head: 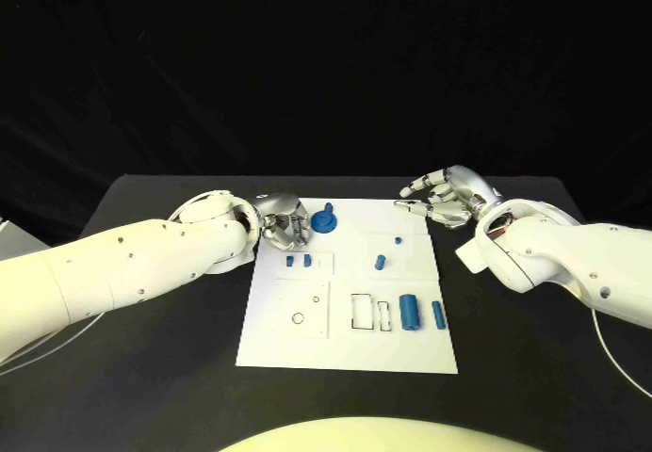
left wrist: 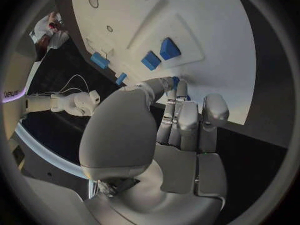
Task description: Assemble the parts on the task board
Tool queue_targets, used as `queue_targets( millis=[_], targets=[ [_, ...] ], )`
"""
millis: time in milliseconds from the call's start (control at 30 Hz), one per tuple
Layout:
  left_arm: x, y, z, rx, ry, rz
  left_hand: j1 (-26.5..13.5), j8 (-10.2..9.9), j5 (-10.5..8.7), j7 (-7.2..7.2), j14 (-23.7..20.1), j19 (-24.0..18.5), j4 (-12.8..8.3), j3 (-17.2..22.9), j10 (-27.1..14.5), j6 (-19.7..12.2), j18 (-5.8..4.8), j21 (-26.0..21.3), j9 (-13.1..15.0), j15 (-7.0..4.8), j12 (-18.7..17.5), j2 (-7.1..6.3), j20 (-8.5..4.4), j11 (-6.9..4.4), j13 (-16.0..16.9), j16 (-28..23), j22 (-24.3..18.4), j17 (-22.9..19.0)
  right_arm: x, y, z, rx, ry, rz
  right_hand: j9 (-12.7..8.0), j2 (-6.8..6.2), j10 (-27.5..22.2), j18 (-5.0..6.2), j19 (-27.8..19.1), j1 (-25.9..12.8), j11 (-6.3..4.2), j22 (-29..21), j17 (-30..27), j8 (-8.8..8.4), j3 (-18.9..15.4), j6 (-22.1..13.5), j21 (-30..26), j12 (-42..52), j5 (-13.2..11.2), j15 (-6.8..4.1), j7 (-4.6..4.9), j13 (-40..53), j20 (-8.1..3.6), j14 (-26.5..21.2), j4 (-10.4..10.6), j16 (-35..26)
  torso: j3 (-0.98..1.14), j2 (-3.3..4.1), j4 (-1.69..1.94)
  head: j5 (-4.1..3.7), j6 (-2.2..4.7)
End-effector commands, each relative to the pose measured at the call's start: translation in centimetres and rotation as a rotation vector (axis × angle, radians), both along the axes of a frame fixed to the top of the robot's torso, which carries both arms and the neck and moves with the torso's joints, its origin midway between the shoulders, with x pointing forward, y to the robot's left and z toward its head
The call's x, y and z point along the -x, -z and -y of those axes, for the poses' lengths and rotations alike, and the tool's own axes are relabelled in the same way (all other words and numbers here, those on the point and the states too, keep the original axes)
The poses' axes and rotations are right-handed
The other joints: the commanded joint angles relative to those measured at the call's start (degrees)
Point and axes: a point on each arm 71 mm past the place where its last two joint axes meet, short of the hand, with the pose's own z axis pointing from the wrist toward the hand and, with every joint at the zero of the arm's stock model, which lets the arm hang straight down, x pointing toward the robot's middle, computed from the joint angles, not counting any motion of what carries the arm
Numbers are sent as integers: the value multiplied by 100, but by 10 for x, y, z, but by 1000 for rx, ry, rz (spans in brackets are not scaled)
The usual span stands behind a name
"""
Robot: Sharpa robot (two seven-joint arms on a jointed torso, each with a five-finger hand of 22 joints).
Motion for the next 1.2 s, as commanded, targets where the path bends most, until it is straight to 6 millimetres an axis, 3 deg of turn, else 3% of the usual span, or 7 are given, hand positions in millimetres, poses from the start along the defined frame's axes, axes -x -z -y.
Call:
queue_targets(
  millis=[33,700,1200],
  targets=[
    [2,4,3,-12,16,-20,-17,-4,3,-3,29,10,-18,-13,48,54,-82,10,10,-11,-30,14,-7,2,5,2,6,3,1,0,-1,2,-11,2,-5,51,-3,103,148,-15,-8,891,853,37,-18,-5,-37,-7,38,9,-10,812,29,441,-19,-39,5,6,1,-9,0],
    [1,7,2,-38,8,-38,-28,-8,-2,-15,37,0,-38,-28,101,90,-79,3,27,-24,-52,6,-15,-13,28,10,-1,30,0,0,0,3,-9,2,-5,51,-3,103,148,-15,-8,891,853,37,-18,-5,-37,-7,38,9,-10,812,29,441,-19,-39,2,-2,4,-16,-16],
    [1,5,1,-17,2,-17,-90,-203,6,23,15,-39,-58,-24,93,-84,-74,-27,-2,2,-228,-54,-10,20,50,0,-35,10,0,0,1,3,-7,3,-7,51,-16,105,146,-7,-10,887,842,40,-23,-9,-47,-23,38,6,-11,796,26,438,-18,-45,-1,-2,6,-8,-5]
  ],
)
